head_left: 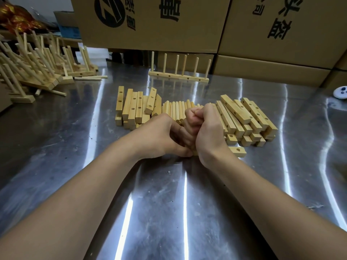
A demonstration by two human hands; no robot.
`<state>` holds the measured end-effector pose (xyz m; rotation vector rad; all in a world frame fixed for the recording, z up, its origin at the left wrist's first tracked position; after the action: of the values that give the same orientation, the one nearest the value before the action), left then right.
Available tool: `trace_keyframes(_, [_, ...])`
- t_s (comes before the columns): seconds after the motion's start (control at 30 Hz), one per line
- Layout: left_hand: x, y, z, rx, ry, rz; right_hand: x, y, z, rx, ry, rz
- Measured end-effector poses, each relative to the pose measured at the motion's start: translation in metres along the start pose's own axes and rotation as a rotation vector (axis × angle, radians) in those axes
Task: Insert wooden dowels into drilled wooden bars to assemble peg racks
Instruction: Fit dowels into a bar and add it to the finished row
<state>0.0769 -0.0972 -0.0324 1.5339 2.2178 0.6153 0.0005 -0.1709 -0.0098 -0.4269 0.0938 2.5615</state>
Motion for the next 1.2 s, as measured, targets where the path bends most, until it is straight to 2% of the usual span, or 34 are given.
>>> trace_keyframes(0.3, [0.001, 0.0, -0.004, -0.032, 0.008, -0.008, -0.002, 0.002, -0.003, -0.003, -0.046, -0.041])
trace_keyframes(0.6, [0.002, 0.0, -0.007, -0.028, 0.042, -0.021, 0.005, 0.004, 0.0, -0.122, -0.224, -0.027])
trace_keyframes(0.83, [0.002, 0.001, -0.008, -0.063, 0.046, -0.015, 0.005, 0.005, 0.018, 0.227, -0.069, -0.301])
trace_keyframes(1.0, [0.001, 0.003, -0.009, -0.065, 0.035, -0.034, 0.003, 0.006, 0.014, 0.284, 0.062, -0.419])
trace_keyframes(1.2, [0.0, 0.003, -0.007, -0.037, 0.032, -0.023, -0.001, 0.005, 0.015, 0.353, 0.197, -0.39])
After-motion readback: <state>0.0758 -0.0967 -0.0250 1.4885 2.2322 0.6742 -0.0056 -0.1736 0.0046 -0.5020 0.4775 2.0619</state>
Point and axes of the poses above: each hand's wrist, its own x-axis away from the middle knuckle, its own y-axis out of the back of the hand, z = x × y, the point moved 7 cm from there along -x, towards the middle knuckle, and after that the axes turned 5 degrees about x, right-handed, at the moved point
